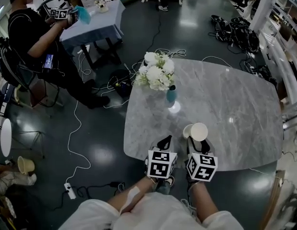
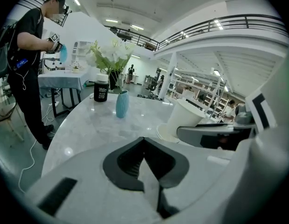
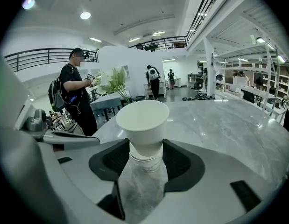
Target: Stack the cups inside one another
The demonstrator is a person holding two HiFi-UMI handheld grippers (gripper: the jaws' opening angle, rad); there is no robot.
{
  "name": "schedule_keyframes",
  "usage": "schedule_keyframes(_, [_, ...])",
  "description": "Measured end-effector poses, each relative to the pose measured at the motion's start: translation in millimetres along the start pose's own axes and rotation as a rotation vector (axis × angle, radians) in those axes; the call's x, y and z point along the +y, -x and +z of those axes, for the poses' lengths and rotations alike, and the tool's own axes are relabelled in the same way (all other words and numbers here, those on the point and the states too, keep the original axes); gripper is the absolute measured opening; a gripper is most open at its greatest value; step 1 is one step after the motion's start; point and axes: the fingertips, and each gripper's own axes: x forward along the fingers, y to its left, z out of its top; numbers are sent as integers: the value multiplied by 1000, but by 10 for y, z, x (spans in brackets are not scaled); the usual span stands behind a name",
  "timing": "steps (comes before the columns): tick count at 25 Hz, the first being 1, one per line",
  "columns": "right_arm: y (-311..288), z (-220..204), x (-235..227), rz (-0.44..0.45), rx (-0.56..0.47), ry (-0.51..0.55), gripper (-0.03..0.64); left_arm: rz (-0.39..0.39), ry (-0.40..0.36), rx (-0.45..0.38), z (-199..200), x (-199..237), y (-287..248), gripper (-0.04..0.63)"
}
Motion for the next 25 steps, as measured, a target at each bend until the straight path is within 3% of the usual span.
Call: schedule_keyframes(25, [-185,-115,92,10,42,-7,211,-5,26,56,-118,183,-169,-5])
